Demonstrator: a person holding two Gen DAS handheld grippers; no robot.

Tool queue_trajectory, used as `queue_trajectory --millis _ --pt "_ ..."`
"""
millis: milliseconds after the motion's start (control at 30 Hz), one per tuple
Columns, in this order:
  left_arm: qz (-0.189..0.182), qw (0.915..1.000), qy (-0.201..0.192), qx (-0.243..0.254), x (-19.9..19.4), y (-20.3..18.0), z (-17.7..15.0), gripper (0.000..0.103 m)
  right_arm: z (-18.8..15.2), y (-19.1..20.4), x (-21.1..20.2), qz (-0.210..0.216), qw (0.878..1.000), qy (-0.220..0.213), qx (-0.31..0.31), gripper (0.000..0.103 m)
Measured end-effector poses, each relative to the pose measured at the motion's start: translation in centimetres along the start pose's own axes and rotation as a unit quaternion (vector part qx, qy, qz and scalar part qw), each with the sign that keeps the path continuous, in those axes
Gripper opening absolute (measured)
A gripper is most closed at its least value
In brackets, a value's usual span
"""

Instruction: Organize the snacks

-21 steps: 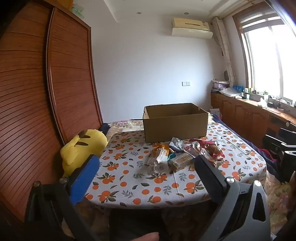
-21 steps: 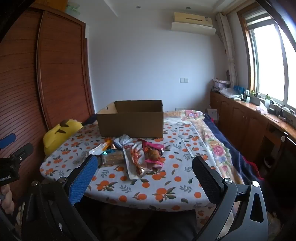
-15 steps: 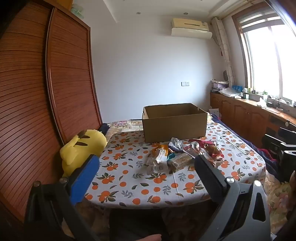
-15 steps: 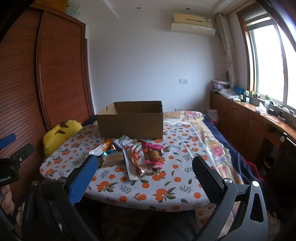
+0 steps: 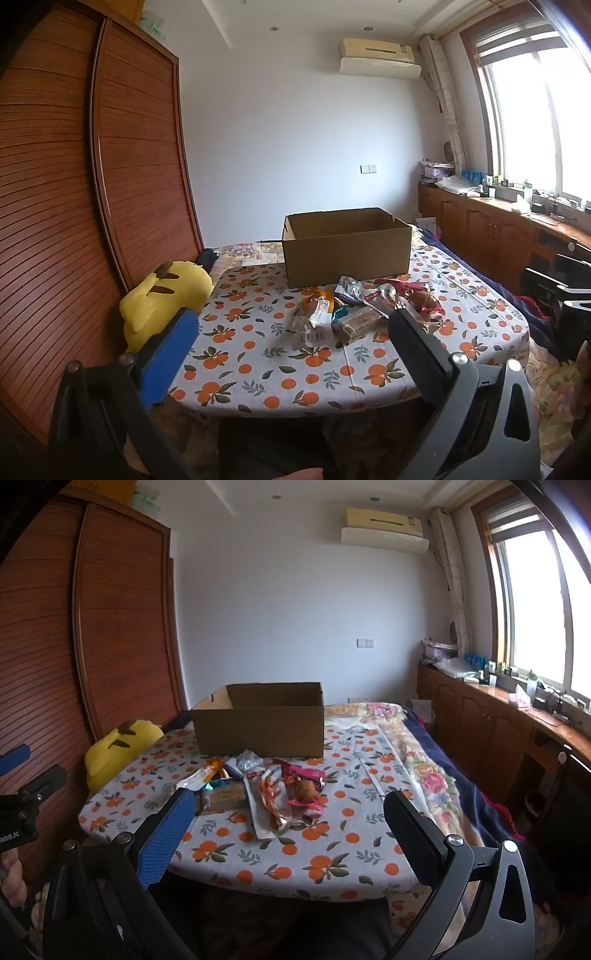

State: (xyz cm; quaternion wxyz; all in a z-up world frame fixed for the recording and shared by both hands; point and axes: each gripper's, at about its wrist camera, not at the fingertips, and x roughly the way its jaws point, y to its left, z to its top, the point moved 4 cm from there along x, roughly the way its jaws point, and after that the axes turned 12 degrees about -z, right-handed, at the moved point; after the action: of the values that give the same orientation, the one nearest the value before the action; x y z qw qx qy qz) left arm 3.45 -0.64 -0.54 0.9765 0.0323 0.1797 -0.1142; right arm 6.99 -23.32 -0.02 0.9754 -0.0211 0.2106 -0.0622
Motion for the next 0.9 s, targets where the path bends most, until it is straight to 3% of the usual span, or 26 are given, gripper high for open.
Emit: queue_trajectory --millis 900 --pt "-0.003 1.0 -0.006 0.004 -0.64 0.22 0.66 0.103 -0.04 -0.1 0.05 -0.001 1.0 -0.003 0.0 0.103"
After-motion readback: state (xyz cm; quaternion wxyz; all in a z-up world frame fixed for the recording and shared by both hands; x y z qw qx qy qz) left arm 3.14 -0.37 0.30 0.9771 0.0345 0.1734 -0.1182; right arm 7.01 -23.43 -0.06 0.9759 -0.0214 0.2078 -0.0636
